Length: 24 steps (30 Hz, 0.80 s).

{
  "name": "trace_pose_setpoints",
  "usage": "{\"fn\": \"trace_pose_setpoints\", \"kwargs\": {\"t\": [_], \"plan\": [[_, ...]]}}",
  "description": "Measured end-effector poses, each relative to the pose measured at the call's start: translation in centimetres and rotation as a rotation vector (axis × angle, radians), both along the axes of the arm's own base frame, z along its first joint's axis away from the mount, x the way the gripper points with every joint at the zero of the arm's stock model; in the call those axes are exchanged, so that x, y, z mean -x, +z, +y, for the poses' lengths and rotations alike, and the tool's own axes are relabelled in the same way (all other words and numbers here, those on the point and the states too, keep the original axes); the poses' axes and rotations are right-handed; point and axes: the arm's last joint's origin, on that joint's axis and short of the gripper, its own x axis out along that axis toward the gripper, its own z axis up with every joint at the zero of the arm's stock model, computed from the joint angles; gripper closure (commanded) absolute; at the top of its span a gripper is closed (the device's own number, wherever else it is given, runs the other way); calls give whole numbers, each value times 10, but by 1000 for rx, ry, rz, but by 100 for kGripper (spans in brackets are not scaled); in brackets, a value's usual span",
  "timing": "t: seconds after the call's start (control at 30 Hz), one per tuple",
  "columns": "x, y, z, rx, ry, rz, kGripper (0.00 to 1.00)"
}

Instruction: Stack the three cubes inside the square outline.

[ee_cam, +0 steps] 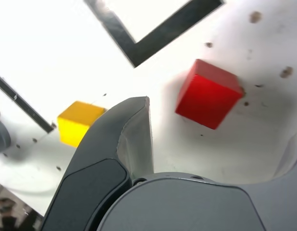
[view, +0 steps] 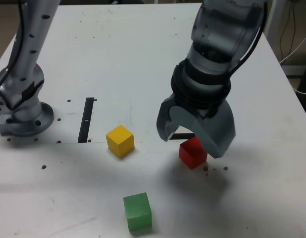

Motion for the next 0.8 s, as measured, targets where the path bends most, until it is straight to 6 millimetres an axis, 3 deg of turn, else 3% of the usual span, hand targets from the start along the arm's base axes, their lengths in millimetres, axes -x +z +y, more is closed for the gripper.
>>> {"fn": "trace_pose_setpoints", "kwargs": {"t": [0.23, 0.67, 0.8], "plan": [[-3, 7, -4, -1, -144, -24, 0], [0, 2, -3, -17, -154, -1, 0], [-5, -9, -5, -25, -155, 16, 1]]}}
